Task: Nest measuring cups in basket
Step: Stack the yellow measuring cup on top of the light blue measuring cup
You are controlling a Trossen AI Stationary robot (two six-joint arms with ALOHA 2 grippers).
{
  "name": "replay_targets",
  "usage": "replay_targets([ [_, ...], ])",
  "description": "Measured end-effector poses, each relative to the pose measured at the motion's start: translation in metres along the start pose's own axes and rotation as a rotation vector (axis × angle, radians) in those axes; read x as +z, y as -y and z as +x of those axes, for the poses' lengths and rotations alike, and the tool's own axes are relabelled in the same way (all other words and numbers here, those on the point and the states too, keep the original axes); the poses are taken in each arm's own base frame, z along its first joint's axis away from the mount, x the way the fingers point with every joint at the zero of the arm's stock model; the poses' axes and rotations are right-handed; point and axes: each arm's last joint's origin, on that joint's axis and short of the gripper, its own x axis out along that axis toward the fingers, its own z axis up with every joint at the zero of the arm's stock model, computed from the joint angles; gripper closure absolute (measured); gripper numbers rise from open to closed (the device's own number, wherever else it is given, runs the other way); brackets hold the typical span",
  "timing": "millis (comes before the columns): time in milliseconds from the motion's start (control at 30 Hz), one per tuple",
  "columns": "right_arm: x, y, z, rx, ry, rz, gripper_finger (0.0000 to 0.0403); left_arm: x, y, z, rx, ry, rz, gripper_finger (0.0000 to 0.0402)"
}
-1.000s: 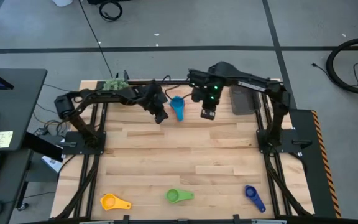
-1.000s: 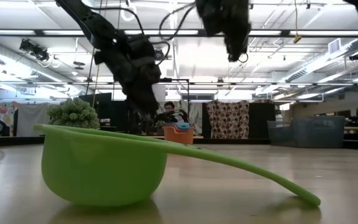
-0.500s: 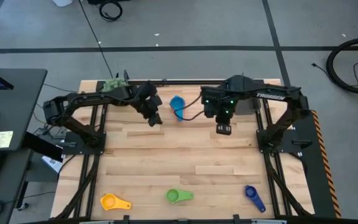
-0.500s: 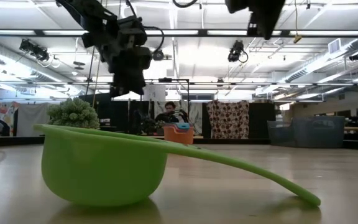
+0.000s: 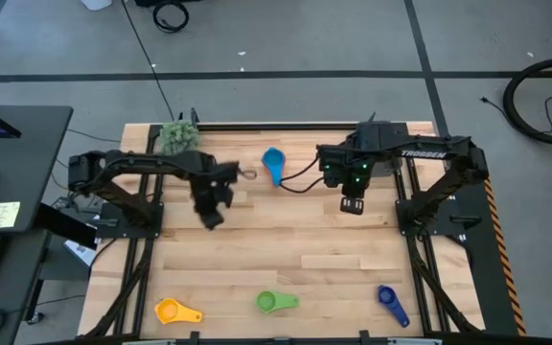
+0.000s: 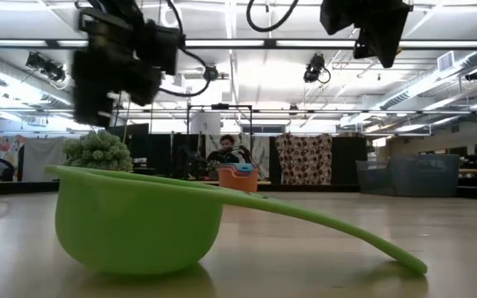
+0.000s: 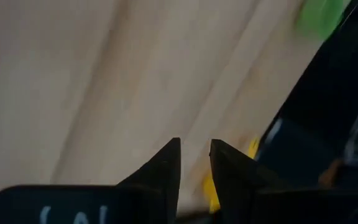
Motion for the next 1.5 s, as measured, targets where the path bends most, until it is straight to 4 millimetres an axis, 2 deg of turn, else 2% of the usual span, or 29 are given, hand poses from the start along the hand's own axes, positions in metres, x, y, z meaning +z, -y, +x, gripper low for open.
replay_targets([
  [167, 0.006, -0.007, 0.001, 0.014, 0.070, -0.019, 0.0402, -0.025, 0.025, 0.015, 0.096, -0.158, 0.103, 0.0324],
  [467, 0.012, -0.019, 0.002, 0.037, 0.152, -0.074, 0.0401, -0.073, 0.072, 0.031, 0.202, -0.178, 0.238, 0.0333],
  [733, 0.013, -0.023, 0.002, 0.044, 0.162, -0.129, 0.0401, -0.113, 0.101, 0.035, 0.205, -0.106, 0.097, 0.0351],
  [900, 0.013, -0.023, 0.002, 0.041, 0.162, -0.178, 0.0401, -0.130, 0.120, 0.047, 0.175, -0.014, 0.007, 0.0380],
  [1033, 0.012, -0.022, 0.002, 0.041, 0.153, -0.202, 0.0401, -0.138, 0.133, 0.055, 0.136, 0.047, 0.002, 0.0387],
  [1200, 0.010, -0.022, 0.003, 0.051, 0.131, -0.222, 0.0401, -0.151, 0.137, 0.062, 0.154, 0.047, -0.007, 0.0367],
  [1500, 0.009, -0.022, 0.003, 0.050, 0.123, -0.231, 0.0400, -0.169, 0.146, 0.087, 0.213, 0.022, 0.031, 0.0286],
])
